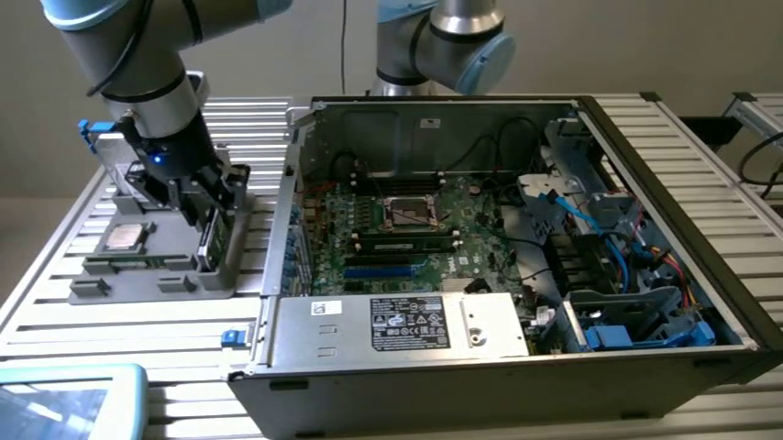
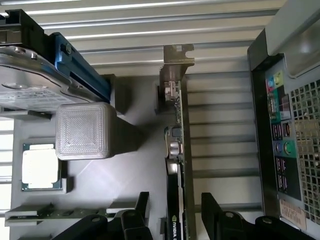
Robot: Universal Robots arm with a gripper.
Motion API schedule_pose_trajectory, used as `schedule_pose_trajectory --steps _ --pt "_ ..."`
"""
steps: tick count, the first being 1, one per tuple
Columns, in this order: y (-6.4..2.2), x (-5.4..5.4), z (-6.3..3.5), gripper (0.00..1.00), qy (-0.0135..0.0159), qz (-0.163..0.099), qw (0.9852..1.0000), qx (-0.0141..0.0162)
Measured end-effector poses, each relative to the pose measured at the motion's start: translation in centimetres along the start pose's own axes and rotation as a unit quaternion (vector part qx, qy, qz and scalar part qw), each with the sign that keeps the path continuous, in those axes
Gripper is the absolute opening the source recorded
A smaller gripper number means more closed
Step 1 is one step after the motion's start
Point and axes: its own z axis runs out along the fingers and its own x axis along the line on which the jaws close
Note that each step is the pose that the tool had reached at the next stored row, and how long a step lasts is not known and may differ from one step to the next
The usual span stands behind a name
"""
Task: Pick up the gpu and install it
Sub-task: 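Pick up the gpu and move the gpu toward the slot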
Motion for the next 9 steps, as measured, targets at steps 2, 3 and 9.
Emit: schedule_pose_trajectory --steps 2,3,9 --pt "-0.01 -0.03 0.36 0.54 0.0001 0.001 1.0 -0.0001" --pt "-0.01 -0.03 0.51 0.54 0.0002 0.001 1.0 -0.0001" --pt "0.21 -0.03 1.11 0.54 0.0001 0.004 1.0 -0.0001"
